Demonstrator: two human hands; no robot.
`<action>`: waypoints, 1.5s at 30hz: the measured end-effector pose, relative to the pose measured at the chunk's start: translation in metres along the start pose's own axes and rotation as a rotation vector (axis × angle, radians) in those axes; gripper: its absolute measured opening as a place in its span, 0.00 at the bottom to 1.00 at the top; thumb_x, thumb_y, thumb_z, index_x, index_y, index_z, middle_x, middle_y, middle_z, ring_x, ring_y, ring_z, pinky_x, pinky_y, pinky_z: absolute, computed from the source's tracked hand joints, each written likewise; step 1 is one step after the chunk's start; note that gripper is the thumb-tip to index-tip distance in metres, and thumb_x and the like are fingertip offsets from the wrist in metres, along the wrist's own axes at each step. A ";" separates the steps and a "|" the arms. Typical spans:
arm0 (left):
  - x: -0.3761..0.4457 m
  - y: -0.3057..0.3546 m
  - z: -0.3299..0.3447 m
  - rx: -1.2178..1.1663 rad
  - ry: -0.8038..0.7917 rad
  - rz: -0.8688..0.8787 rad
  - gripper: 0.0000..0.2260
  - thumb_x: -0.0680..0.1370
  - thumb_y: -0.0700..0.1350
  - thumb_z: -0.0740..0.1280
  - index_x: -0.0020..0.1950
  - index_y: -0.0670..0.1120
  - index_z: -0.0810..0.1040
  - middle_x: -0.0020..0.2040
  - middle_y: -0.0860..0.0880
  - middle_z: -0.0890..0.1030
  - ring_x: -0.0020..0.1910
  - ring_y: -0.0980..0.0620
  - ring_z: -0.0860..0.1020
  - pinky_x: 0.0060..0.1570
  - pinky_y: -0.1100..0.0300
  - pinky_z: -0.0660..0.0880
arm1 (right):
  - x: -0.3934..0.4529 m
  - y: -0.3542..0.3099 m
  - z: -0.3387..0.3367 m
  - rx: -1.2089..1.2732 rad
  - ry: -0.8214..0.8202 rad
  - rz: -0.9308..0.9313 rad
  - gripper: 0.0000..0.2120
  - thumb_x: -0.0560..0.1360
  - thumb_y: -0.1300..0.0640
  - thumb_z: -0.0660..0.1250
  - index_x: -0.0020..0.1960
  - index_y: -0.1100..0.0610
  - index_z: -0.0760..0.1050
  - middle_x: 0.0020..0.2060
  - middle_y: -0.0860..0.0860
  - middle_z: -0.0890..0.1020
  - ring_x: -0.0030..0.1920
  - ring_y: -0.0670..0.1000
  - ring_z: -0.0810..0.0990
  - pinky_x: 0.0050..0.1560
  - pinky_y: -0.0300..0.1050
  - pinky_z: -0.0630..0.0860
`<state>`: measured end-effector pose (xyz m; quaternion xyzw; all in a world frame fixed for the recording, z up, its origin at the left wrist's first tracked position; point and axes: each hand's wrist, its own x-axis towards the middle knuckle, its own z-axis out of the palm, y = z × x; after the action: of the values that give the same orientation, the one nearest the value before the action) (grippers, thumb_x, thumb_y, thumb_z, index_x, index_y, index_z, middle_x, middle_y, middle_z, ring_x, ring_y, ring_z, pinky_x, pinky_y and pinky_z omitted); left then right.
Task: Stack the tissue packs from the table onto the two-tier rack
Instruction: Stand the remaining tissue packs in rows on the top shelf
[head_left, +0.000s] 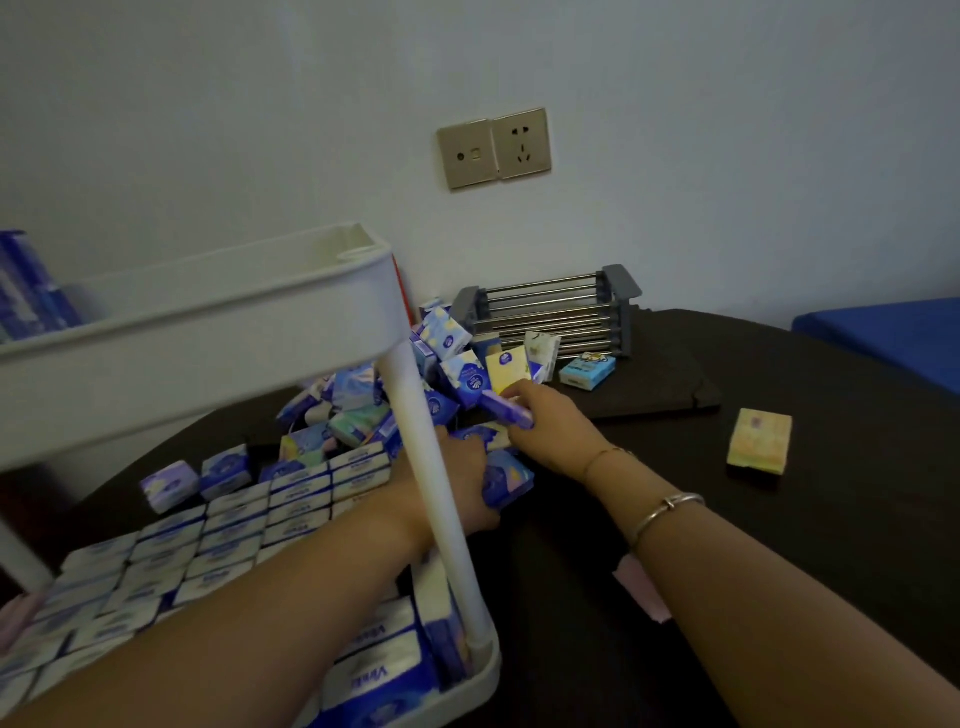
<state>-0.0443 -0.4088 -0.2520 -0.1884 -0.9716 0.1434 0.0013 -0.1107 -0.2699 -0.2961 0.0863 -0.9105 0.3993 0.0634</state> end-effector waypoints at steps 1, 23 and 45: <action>-0.001 -0.004 0.001 -0.102 0.059 -0.001 0.21 0.71 0.58 0.68 0.57 0.48 0.68 0.54 0.49 0.74 0.57 0.47 0.74 0.58 0.56 0.69 | -0.002 -0.001 -0.002 0.070 0.025 0.026 0.18 0.74 0.59 0.65 0.63 0.54 0.70 0.58 0.55 0.77 0.55 0.54 0.76 0.57 0.51 0.73; 0.025 -0.041 0.014 -1.487 0.205 -0.001 0.24 0.59 0.63 0.77 0.50 0.70 0.72 0.53 0.56 0.83 0.55 0.53 0.81 0.58 0.43 0.76 | -0.031 -0.026 -0.014 0.677 -0.027 0.081 0.19 0.82 0.52 0.48 0.57 0.54 0.76 0.65 0.54 0.74 0.67 0.53 0.68 0.72 0.52 0.59; -0.122 -0.063 -0.025 -1.759 0.293 -0.198 0.23 0.74 0.44 0.72 0.66 0.51 0.69 0.58 0.46 0.79 0.51 0.48 0.80 0.45 0.53 0.78 | -0.150 -0.077 -0.050 0.175 0.213 0.136 0.18 0.76 0.55 0.67 0.63 0.57 0.68 0.49 0.52 0.77 0.43 0.47 0.78 0.45 0.40 0.77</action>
<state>0.0476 -0.5029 -0.2043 -0.0531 -0.7320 -0.6792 -0.0073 0.0541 -0.2681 -0.2345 -0.0133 -0.8642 0.4873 0.1245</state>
